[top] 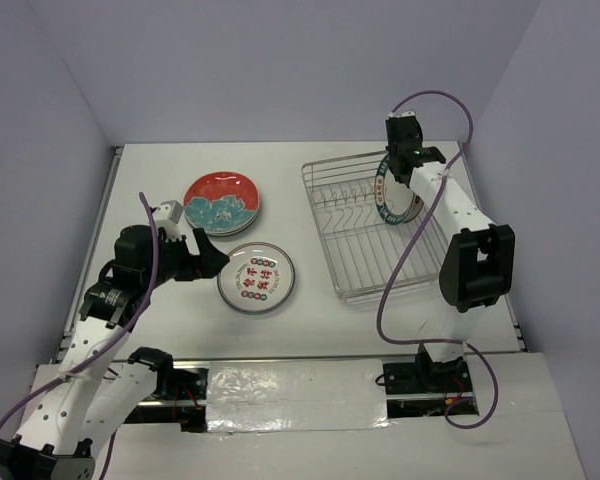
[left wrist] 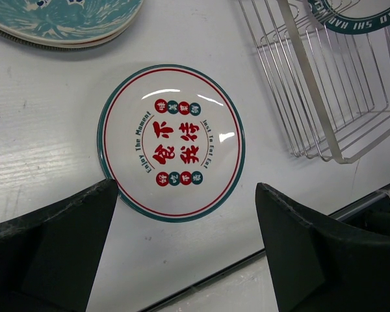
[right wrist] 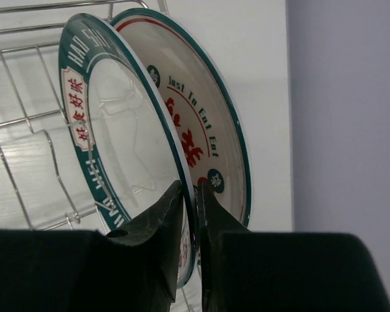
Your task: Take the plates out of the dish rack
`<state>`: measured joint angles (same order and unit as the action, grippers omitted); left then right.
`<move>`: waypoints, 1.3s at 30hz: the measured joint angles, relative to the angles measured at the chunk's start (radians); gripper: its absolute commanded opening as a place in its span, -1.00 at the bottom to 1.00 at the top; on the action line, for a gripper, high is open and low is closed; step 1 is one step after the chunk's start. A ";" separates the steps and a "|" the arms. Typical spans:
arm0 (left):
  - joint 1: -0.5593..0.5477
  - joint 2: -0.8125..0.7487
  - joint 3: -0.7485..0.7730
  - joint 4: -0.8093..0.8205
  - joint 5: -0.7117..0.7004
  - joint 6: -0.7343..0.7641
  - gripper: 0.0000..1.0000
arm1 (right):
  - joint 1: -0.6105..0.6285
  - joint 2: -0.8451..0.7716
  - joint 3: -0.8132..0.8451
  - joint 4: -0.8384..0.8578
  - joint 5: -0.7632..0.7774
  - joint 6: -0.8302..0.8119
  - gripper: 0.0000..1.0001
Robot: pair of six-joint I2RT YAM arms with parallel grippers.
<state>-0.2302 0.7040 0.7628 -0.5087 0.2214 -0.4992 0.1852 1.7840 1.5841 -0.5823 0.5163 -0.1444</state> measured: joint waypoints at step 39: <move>-0.002 -0.097 -0.041 0.320 0.365 -0.055 0.63 | 0.319 -0.699 -0.613 0.336 -1.236 0.508 -1.00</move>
<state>-0.2317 0.6075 0.7216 -0.1890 0.5869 -0.5537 0.5037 1.0847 0.9710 -0.2462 -0.7197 0.3634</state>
